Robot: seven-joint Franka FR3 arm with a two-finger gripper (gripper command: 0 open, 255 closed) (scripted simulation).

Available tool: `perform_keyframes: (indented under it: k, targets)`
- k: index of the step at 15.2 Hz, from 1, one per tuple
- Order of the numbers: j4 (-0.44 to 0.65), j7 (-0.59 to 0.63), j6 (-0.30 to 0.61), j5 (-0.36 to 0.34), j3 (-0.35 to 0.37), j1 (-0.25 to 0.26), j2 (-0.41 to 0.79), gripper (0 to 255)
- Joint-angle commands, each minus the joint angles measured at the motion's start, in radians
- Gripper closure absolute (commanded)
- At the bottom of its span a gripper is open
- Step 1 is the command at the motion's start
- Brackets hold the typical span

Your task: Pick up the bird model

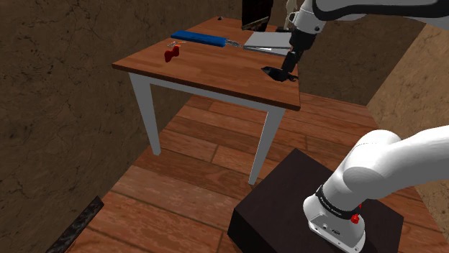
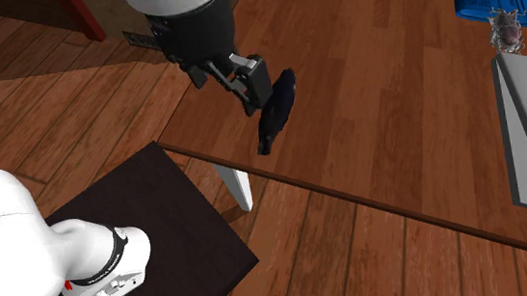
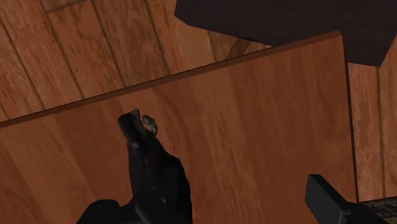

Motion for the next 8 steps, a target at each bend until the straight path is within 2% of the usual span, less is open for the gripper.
perform_keyframes:
  k: [1,5,8]
  targets:
    - [0.042,-0.082,0.031,-0.001,-0.052,0.009,0.057,0]
    - [0.134,-0.214,0.065,0.021,-0.135,0.032,0.162,0]
    - [0.092,-0.216,0.104,0.019,-0.138,0.030,0.161,0]
